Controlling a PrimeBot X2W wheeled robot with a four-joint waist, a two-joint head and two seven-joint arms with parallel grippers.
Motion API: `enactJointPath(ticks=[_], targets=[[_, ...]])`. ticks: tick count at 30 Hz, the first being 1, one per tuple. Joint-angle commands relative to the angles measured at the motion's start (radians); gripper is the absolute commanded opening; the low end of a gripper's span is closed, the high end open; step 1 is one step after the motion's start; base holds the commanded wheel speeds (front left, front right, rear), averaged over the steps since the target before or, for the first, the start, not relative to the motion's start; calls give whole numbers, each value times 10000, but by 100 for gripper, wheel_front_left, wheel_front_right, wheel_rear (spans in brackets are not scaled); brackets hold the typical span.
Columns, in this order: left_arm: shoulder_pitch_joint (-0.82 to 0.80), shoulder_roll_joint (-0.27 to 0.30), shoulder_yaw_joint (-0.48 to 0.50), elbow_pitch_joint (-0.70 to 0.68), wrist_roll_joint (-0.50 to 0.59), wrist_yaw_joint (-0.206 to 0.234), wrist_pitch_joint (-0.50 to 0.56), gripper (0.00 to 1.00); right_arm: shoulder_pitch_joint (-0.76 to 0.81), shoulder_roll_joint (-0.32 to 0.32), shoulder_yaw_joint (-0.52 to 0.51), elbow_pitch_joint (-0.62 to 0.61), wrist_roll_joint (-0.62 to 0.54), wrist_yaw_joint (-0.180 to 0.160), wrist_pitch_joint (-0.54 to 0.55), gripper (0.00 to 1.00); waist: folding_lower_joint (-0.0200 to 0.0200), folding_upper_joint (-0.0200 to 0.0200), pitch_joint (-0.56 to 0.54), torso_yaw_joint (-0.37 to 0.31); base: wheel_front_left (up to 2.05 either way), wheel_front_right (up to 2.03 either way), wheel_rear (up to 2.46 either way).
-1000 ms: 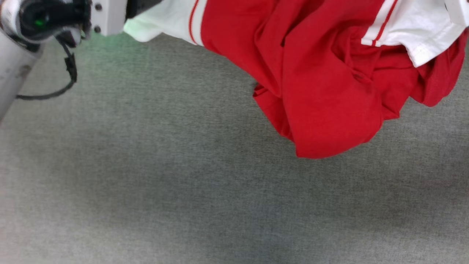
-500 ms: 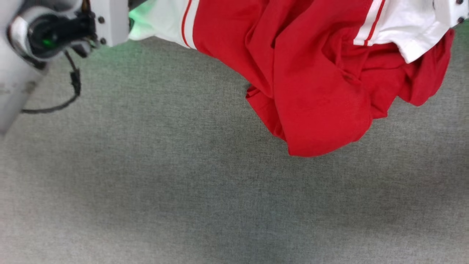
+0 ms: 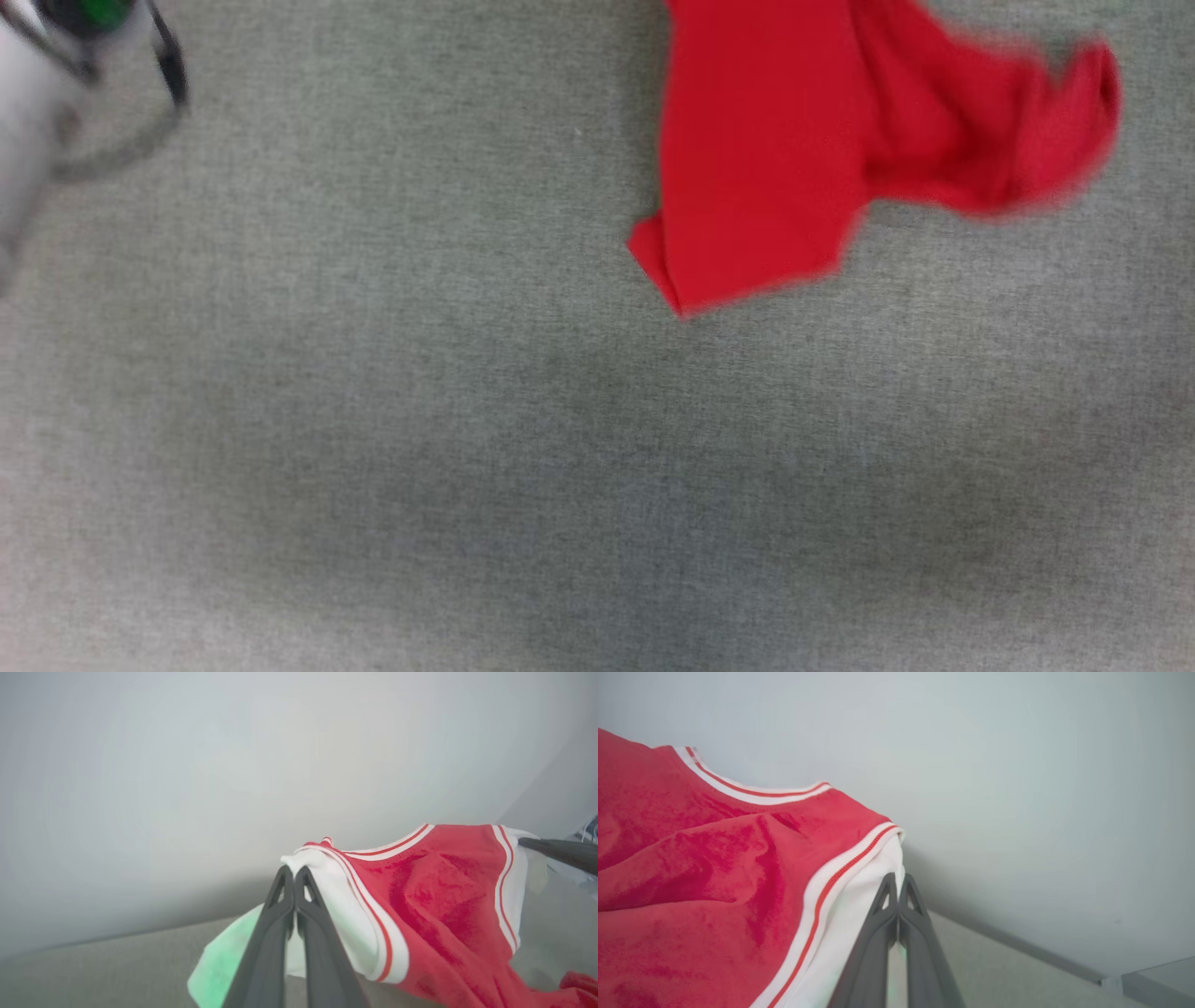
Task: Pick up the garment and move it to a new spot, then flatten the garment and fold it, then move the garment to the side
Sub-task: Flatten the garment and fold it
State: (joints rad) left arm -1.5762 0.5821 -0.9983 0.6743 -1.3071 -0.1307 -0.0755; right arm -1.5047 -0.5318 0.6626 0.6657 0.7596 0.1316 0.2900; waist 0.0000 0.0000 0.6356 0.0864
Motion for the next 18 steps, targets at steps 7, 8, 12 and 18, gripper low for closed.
enactJointPath(ticks=[7,8,12,18], targets=[[-2703,-840,1105,2070,331,72,-1645,0,-2914,1137,-1930,2461,-1802,-17,-2939,0,0,0,-3,-215,0,0,0],[-3063,-916,1262,2291,468,118,-1755,0,-3264,1284,-2115,2801,-2044,-18,-3219,0,0,0,-30,-248,0,0,0],[-4044,-1211,2071,2759,824,128,-1889,0,-4180,1869,-2605,3844,-2658,-18,-4204,0,0,0,-180,-355,0,0,0],[-2776,-1541,2103,2771,713,4,-1560,0,-3457,2416,-1999,4348,-2762,-17,-4489,0,0,0,-668,-545,0,0,0]])
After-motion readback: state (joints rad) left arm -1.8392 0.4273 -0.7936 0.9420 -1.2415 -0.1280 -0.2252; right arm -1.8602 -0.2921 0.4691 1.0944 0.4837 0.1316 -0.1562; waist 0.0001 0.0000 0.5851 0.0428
